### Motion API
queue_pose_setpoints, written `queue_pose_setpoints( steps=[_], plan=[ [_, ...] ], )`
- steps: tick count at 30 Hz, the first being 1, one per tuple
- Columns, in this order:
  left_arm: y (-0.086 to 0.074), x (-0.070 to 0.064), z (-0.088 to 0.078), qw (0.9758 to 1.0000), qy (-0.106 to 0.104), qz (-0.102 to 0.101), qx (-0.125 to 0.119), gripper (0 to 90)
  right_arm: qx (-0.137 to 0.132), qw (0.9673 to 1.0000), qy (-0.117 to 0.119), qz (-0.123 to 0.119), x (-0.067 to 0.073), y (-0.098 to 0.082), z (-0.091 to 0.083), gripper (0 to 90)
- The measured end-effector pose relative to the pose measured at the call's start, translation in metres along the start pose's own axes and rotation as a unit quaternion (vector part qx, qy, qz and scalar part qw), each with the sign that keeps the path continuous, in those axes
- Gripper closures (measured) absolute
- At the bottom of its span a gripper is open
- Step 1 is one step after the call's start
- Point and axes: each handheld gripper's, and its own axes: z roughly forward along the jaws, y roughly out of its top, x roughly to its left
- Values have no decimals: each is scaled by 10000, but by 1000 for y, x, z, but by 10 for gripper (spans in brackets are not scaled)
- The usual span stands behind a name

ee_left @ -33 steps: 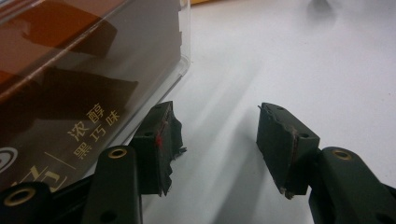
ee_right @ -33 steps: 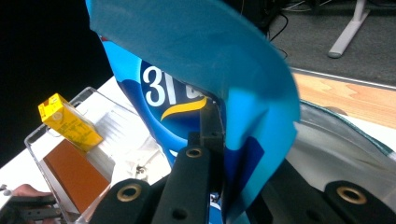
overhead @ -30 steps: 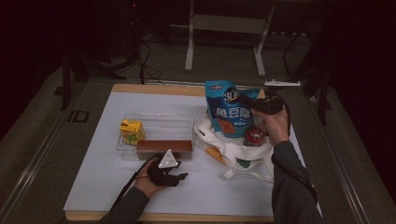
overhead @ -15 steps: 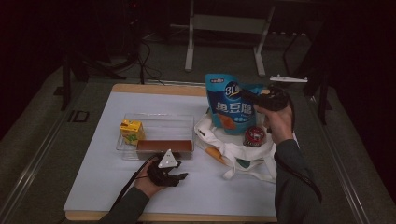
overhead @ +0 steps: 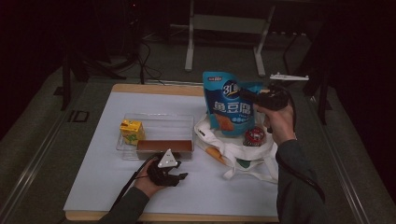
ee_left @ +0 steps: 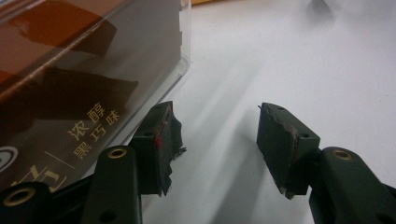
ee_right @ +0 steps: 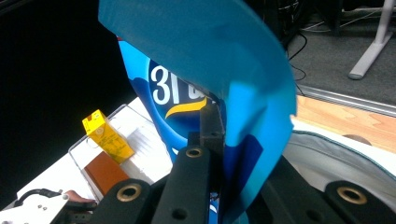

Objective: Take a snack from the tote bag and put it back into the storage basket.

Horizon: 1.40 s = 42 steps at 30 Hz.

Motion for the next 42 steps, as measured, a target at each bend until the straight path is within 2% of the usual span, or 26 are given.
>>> queue_pose_setpoints(
  steps=[22,34,42],
  plan=[
    [0,0,0,10000,-9,-10,-3,464,14,9998,190,-69,19,1,-12,900],
    [0,1,0,10000,-18,-18,-4,464,12,9995,317,-68,25,3,-12,900],
    [0,1,0,10000,-30,-22,-5,461,42,9988,457,-149,36,5,-9,900]
  ],
)
